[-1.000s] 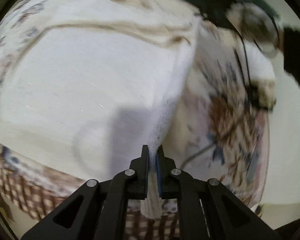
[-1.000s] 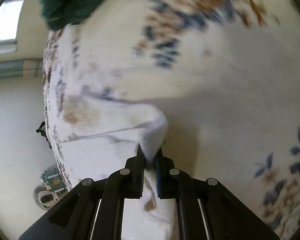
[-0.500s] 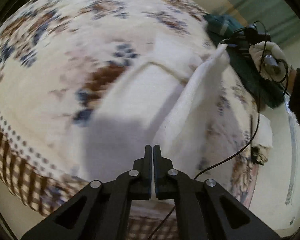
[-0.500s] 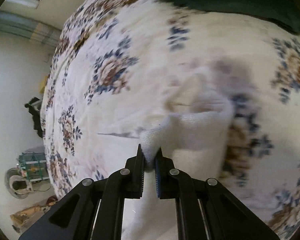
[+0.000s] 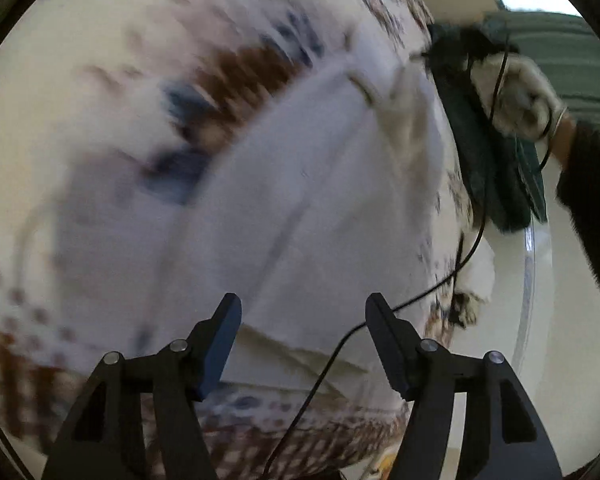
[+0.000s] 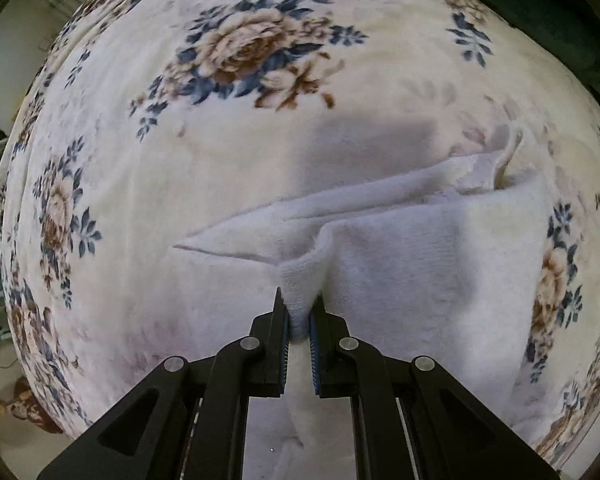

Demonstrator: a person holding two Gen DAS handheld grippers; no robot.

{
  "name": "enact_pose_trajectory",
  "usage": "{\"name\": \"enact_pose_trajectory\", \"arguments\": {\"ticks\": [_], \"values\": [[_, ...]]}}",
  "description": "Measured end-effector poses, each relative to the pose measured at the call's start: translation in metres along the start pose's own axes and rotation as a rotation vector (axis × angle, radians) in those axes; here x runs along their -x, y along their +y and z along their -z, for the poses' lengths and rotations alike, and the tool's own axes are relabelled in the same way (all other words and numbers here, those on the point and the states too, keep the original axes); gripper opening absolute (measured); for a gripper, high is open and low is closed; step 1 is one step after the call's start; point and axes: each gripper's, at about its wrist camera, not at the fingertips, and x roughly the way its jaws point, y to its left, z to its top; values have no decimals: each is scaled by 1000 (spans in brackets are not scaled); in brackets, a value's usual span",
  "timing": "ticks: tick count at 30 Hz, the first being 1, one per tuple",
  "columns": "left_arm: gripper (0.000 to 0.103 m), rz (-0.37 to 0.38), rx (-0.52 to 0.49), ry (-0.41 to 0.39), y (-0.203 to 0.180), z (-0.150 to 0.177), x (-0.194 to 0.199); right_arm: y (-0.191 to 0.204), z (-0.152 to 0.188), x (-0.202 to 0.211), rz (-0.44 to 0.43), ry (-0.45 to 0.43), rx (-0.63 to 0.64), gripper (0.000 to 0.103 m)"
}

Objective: Fold small clothes

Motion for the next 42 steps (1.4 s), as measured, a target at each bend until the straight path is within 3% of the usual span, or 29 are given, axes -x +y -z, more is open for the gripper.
{"name": "enact_pose_trajectory", "arguments": {"ticks": [2,3,4,5,9,15,19,20,21,22,23,26,30,31,32,33,42], "values": [[60,-20,-32,31,-9,0,-20,-9,-3,4,-9,6,-8,9],[52,-31,-48,43,-13,0,-31,-12,-4,6,-11,7,-12,9],[32,-46,-65,46,-16,-1,-39,-15,-5,9,-13,8,-17,9],[1,-72,-79,54,-18,-2,-45,-18,-5,10,-18,10,-24,9],[0,-73,-104,-1,-29,3,-33,-28,-6,17,-51,14,-40,9],[0,-91,-46,-116,-15,5,32,-9,-3,30,-71,14,7,9],[2,-10,18,-78,14,1,41,18,1,31,-29,16,107,9],[16,-5,31,-61,17,-3,36,20,2,30,-21,18,117,9],[46,14,41,-48,20,-6,31,21,2,28,-15,21,123,9],[64,43,59,-39,23,-9,24,20,3,27,-14,23,121,9],[76,60,84,-41,25,-11,16,18,3,26,-16,23,114,9],[76,48,91,9,25,-15,-17,8,2,23,-28,26,85,9],[70,10,19,32,9,-11,-43,0,1,21,-21,31,76,9],[60,-12,-11,39,3,-9,-49,-1,0,21,-20,32,77,9],[20,-45,-39,46,-2,-8,-54,-1,0,21,-15,34,81,9],[8,-66,-49,54,-4,-7,-56,-1,0,21,-12,35,83,9],[7,-55,-8,-131,-8,19,11,20,1,23,10,48,158,9]]}}
